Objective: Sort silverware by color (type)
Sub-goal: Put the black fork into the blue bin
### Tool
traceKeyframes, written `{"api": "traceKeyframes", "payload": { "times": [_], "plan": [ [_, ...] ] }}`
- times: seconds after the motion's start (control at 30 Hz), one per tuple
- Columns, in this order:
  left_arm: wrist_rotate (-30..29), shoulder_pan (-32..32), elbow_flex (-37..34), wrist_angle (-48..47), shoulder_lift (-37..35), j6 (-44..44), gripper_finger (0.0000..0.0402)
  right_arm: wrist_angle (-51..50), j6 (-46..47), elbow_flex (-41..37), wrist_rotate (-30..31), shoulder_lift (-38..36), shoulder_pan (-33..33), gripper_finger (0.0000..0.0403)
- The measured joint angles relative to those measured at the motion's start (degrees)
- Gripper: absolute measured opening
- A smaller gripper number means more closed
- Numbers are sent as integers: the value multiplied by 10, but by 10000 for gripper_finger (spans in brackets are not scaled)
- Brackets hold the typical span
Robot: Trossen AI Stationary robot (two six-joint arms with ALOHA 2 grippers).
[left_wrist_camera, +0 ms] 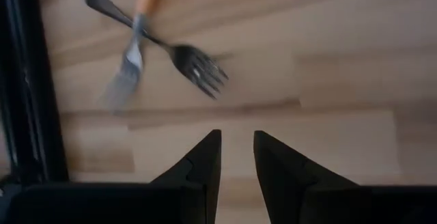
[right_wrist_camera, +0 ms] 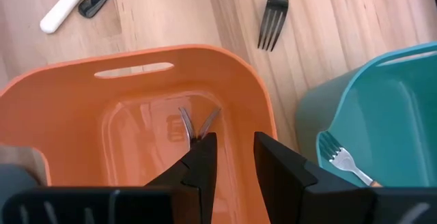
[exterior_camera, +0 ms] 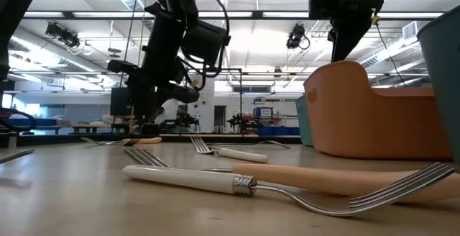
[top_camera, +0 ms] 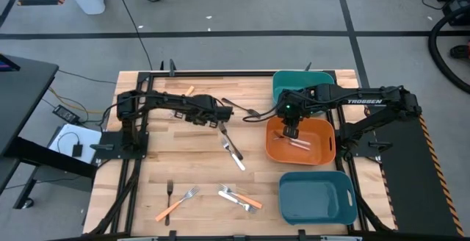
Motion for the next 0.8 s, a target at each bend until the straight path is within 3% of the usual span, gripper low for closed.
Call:
{"api": "traceKeyframes", "payload": {
  "times": [0.43,0.8],
  "plan": [
    [-19,42,0,-8,37,90,95,-3,16,0,0,0,0,104],
    [-4,36,0,2,56,94,95,-2,12,0,0,0,0,104]
  ]
}}
